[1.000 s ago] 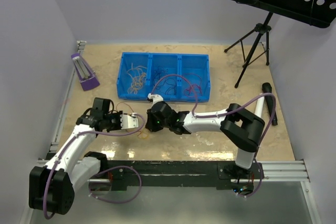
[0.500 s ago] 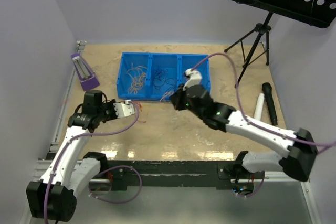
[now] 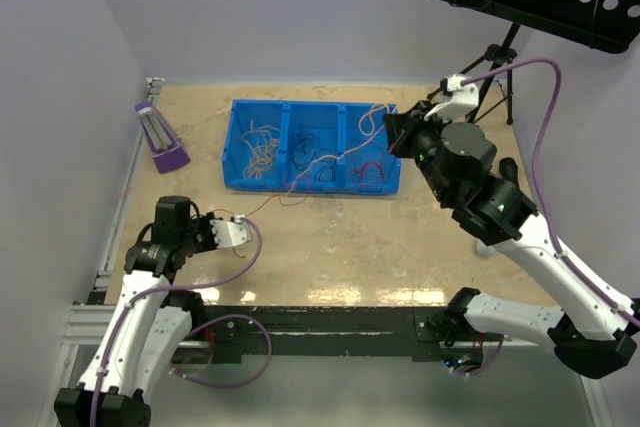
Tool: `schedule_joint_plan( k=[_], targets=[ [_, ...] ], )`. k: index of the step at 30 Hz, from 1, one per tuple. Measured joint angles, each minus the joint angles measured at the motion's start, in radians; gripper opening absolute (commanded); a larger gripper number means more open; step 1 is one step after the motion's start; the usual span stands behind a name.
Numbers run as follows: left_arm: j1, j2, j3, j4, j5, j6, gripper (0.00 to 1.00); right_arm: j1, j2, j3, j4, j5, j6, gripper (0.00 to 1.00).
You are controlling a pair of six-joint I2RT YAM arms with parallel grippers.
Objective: Untangle the cables
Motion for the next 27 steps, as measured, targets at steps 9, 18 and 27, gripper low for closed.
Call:
schedule_joint_plan(
  k=[9, 18, 27],
  targets=[
    [0.000, -0.095, -0.107, -0.052, -0.063, 0.061, 0.00, -0.012, 0.072, 0.213, -0.029, 0.030, -0.073, 0.00],
    [0.000, -0.127, -0.149, -0.080, -0.090, 0.079, 0.00, -0.023, 0.215, 0.402, -0.004, -0.030, -0.110, 0.00],
    [0.000, -0.166, -0.087, -0.118, 0.004, 0.079, 0.00, -0.029, 0.425, 0.486, 0.083, -0.226, -0.097, 0.00]
  ],
)
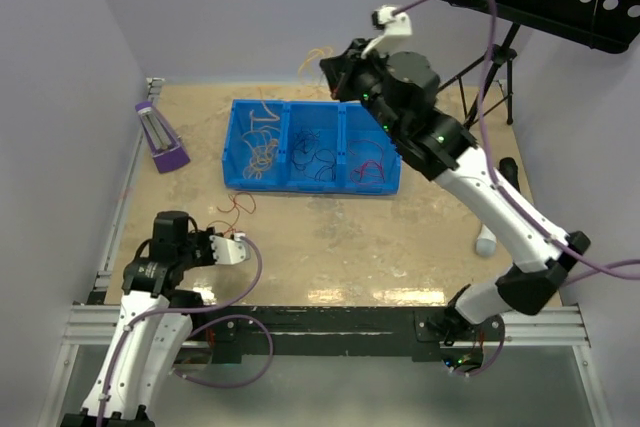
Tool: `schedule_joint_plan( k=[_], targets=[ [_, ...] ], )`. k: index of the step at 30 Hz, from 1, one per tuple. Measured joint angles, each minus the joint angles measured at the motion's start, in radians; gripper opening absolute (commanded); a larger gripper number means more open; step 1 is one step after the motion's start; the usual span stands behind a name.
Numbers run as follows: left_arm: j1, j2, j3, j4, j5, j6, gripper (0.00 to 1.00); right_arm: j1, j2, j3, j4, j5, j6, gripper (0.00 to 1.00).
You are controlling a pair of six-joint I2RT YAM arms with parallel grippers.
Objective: Untangle the cables
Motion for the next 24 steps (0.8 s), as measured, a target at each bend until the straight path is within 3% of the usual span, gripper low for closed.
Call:
schedule_joint_plan(
  k=[12, 24],
  targets=[
    [0.000, -0.044, 0.217, -0.106, 0.153, 0.018, 0.00, 0.013, 0.360, 0.055, 0.074, -0.148, 0.026, 0.00],
    [0.000, -0.049, 0.422, -0.160, 0.266, -0.004, 0.00, 0.079, 0.639, 0.227, 0.098, -0.119, 0.016, 0.00]
  ],
)
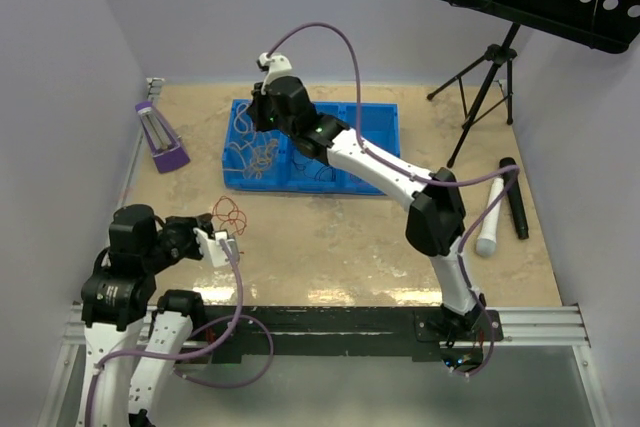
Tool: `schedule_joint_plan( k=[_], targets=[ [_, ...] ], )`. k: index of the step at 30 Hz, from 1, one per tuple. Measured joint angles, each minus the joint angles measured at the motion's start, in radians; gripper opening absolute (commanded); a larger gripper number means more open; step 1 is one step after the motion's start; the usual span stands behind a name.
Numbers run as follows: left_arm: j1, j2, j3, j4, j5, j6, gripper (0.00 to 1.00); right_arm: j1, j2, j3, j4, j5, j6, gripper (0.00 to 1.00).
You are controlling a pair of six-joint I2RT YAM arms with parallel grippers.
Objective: Untangle the cables
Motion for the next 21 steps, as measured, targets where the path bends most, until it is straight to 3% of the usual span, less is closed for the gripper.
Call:
schedule_joint_plan(
  k=[12, 14, 16, 21],
  targets=[
    [0.000, -0.051, 0.090, 0.254, 0.103, -0.222, 0.00, 0.012, 0.231, 0.126, -0.073, 0.101, -0.008, 0.10],
    [0.000, -0.052, 0.091, 0.300, 0.130, -0.246, 0.00, 0.011, 0.231, 0.127, -0.083, 0.115, -0.009, 0.09],
    [0.000, -0.049, 0.092, 0.335, 0.150, -0.266, 0.00, 0.010, 0.232, 0.142, -0.090, 0.135, -0.010, 0.00],
    [0.000, -0.027, 0.103, 0.393, 0.185, -0.314, 0.00, -0.002, 0.230, 0.157, -0.082, 0.211, -0.002, 0.00]
  ],
)
